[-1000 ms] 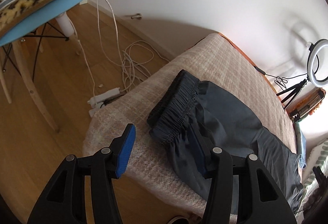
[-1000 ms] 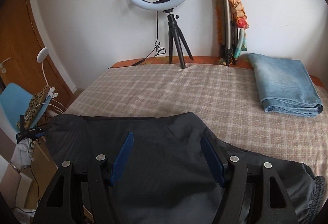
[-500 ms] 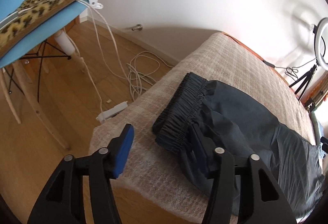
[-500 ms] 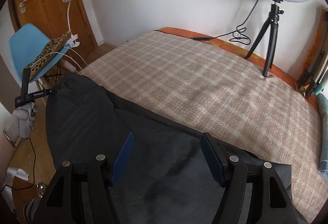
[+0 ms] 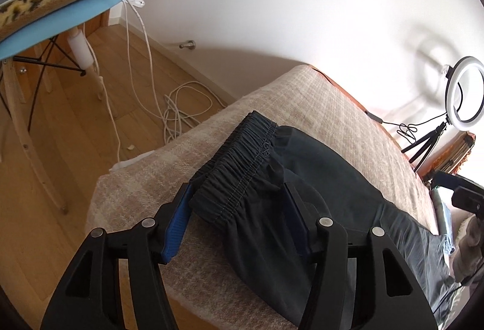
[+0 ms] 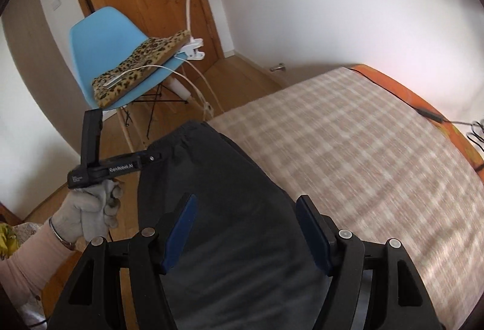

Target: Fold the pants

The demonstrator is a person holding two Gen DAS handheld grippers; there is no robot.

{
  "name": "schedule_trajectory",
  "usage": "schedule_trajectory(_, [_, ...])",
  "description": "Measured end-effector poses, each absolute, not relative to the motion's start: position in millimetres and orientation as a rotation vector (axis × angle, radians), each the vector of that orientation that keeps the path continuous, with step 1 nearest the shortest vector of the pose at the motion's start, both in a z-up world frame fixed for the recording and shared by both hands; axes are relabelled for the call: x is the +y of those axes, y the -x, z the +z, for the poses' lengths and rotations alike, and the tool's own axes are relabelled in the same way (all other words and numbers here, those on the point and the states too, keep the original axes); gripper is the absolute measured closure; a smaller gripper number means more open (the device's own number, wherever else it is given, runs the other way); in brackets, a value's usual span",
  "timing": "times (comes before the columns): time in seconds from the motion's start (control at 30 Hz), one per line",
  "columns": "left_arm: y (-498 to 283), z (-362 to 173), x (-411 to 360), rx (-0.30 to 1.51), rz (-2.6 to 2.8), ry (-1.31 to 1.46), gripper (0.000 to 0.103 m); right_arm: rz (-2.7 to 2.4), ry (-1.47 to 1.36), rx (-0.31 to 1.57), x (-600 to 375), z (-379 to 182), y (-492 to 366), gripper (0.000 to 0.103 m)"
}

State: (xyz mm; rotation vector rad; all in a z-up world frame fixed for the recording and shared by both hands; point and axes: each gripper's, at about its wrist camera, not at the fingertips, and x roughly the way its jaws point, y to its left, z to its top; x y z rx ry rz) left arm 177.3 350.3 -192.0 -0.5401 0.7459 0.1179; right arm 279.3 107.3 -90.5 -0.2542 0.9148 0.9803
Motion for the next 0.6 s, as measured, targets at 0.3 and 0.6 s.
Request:
schedule_trajectory(0.3, [-164,-199,363,0.704,0.106,0.61,0.047,1.129,0.416,0.972,250,-144,-308,0.034])
schedule_trajectory(0.6, [-165,-202,365,0.699,0.083,0.597,0.045,1.182,0.453,1.03,278,-175,-316,0.103])
